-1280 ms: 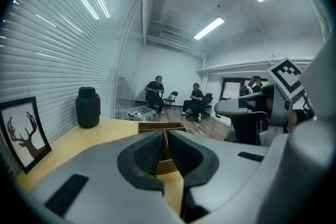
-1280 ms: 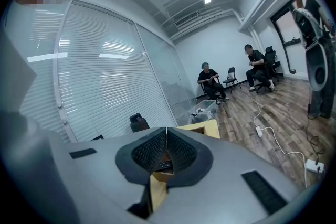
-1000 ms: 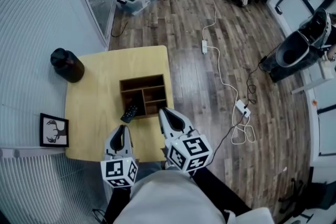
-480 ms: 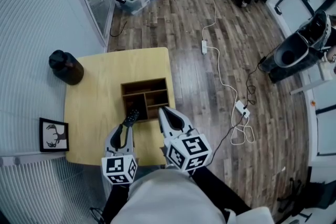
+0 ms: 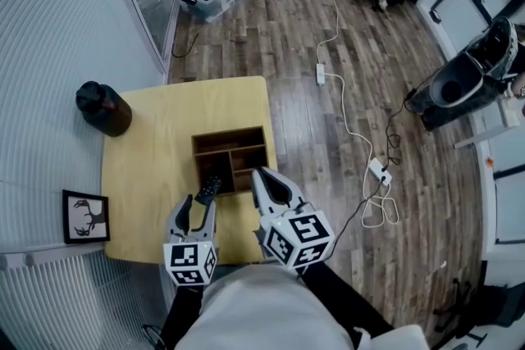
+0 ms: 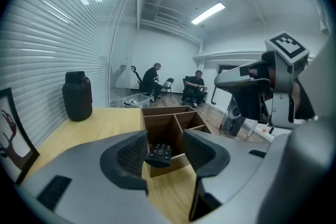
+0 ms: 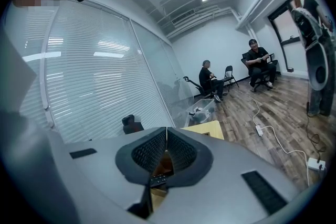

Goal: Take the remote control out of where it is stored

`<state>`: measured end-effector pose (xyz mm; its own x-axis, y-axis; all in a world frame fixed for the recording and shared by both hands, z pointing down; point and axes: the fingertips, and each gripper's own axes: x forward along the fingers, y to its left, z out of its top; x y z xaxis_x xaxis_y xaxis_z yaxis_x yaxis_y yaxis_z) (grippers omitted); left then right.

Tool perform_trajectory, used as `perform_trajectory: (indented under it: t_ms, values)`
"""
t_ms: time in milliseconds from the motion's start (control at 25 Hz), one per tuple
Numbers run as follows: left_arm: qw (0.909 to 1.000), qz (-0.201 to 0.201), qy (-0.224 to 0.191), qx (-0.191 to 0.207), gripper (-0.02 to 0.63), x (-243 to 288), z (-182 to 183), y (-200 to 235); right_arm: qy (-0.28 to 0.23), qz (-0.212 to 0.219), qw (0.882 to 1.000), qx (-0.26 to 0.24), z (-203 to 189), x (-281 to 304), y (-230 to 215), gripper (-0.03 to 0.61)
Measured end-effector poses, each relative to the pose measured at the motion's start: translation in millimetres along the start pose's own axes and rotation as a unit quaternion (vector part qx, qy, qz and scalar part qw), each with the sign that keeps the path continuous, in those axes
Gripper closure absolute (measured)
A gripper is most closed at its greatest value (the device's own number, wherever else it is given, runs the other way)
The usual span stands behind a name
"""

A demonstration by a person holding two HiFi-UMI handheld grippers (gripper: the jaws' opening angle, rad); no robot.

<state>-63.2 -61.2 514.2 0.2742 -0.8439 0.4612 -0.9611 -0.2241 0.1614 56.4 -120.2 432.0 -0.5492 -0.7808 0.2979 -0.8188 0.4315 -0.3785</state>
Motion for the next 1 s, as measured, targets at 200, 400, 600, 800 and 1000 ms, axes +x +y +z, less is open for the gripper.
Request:
perform_trajectory:
  t_ms: [200,400,600,800,1000]
  values:
    - [0.9998,0.004,0.01,0.017,0.393,7,-7,4,0.003,0.002,1.0,0.0,0,6,2,0.572]
    - [0.9995,0.004,0.022,0.023,0.393,13,-14,8,0.008,0.003,1.0,-0.002,-2,10,1,0.572]
    - [0.9987,0.003,0.037,0.035,0.393,20,-22,9,0.013,0.006,1.0,-0.004,-6,15,2,0.572]
    - [0.9976,0.004,0.056,0.041,0.393,25,-32,9,0.017,0.007,1.0,-0.008,-7,18,1,0.572]
    - [0.9965,0.0,0.07,0.046,0.393,29,-41,11,0.022,0.004,1.0,-0.011,-10,19,0,0.572]
